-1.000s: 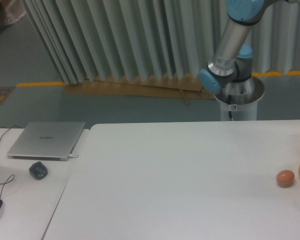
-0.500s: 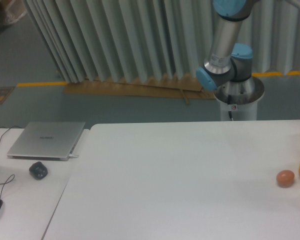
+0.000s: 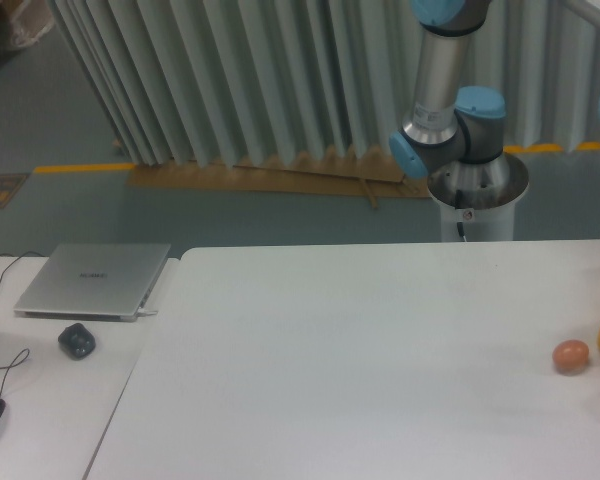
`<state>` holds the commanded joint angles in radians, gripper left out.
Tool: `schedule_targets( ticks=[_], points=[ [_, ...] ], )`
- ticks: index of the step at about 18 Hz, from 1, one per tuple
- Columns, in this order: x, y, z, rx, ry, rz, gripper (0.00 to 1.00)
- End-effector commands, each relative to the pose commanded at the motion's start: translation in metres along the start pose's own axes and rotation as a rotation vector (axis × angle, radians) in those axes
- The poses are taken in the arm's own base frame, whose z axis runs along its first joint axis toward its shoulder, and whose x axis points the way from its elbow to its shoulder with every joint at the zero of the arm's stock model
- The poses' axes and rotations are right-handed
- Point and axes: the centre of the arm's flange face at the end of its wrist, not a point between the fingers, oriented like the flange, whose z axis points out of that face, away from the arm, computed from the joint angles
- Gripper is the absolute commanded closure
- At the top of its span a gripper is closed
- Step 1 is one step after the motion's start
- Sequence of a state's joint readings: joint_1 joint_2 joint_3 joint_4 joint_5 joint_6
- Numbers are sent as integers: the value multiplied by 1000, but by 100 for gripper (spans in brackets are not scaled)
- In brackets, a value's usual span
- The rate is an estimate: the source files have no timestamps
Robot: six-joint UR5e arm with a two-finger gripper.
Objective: Place the red peppers in a basket
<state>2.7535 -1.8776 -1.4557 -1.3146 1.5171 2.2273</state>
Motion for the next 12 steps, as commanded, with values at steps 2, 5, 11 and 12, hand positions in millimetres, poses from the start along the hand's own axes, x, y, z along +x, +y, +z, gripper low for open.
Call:
schedule_targets(
  ticks=[2, 5, 11, 12],
  points=[
    [-1, -3, 0, -1, 1, 6, 0],
    [-4, -9, 0, -1, 2, 21, 0],
    [-6, -12, 1, 2, 0, 23, 0],
    [-6, -13, 1, 2, 0, 24, 0]
  ],
)
